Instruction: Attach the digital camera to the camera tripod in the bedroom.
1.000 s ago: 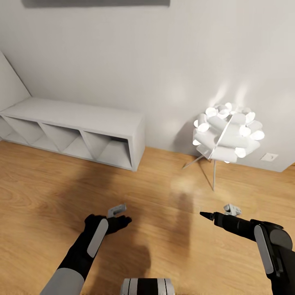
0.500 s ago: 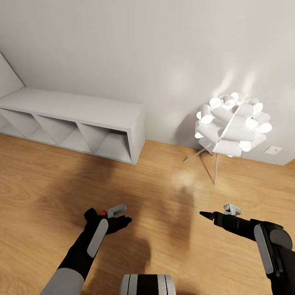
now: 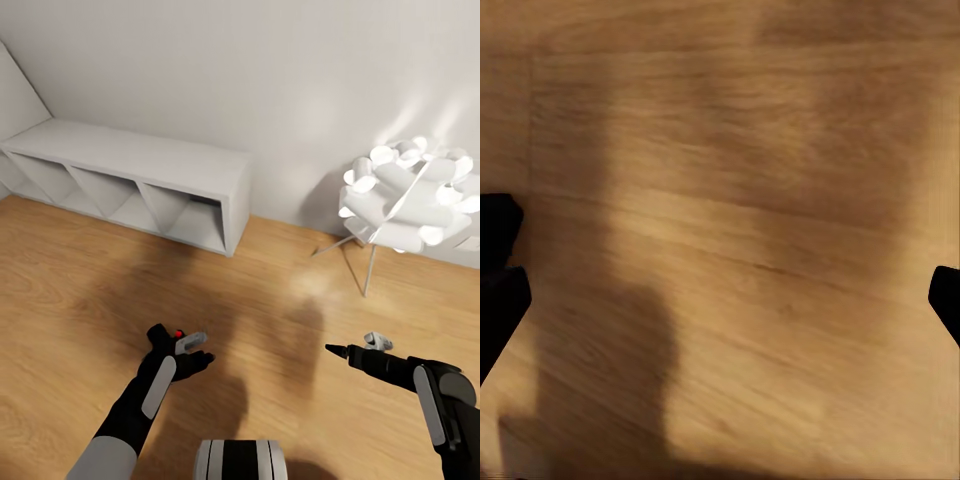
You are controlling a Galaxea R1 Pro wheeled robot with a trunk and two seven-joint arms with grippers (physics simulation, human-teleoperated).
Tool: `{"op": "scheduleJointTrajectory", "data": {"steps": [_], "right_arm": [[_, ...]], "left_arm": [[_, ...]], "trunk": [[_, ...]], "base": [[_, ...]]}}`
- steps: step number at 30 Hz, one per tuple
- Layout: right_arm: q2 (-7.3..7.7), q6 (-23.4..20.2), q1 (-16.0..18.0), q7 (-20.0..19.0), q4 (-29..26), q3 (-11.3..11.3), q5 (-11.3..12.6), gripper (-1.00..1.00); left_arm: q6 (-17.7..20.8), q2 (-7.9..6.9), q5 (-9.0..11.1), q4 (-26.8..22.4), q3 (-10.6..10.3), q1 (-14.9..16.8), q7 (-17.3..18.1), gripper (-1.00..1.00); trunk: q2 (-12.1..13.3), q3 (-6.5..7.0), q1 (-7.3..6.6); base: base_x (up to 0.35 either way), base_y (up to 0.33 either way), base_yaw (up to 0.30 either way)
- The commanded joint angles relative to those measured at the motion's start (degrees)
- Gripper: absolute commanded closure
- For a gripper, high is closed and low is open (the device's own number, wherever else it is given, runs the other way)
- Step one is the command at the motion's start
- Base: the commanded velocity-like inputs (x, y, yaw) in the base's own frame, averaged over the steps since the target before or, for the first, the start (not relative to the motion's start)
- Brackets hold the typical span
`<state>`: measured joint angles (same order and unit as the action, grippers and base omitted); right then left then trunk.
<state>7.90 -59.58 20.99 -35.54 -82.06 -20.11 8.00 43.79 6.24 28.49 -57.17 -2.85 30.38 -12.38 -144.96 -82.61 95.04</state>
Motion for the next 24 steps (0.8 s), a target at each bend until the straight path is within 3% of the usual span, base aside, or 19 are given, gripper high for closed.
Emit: {"op": "scheduleJointTrajectory", "data": {"steps": [1, 16, 24], "right_arm": [[-0.01, -0.4, 0.0, 0.1, 0.0, -0.1, 0.4, -1.00], [-0.07, -0.4, 0.0, 0.1, 0.0, 0.0, 0.4, -1.00], [-0.04, -0.2, 0.0, 0.1, 0.0, -0.1, 0.4, -1.00]], "left_arm": [[0.2, 0.00, 0.6, 0.0, -0.1, 0.0, -0.5, -1.00], [0.1, 0.00, 0.6, 0.0, -0.1, 0.0, -0.5, -1.00], [0.1, 0.00, 0.6, 0.0, -0.1, 0.0, -0.5, -1.00]], "trunk": [[0.0, -0.27, 0.01], [-0.2, -3.59, 0.40], [-0.3, -5.36, 0.61]], "base": [[0.000, 0.000, 0.256], [0.000, 0.000, 0.264], [0.000, 0.000, 0.057]]}}
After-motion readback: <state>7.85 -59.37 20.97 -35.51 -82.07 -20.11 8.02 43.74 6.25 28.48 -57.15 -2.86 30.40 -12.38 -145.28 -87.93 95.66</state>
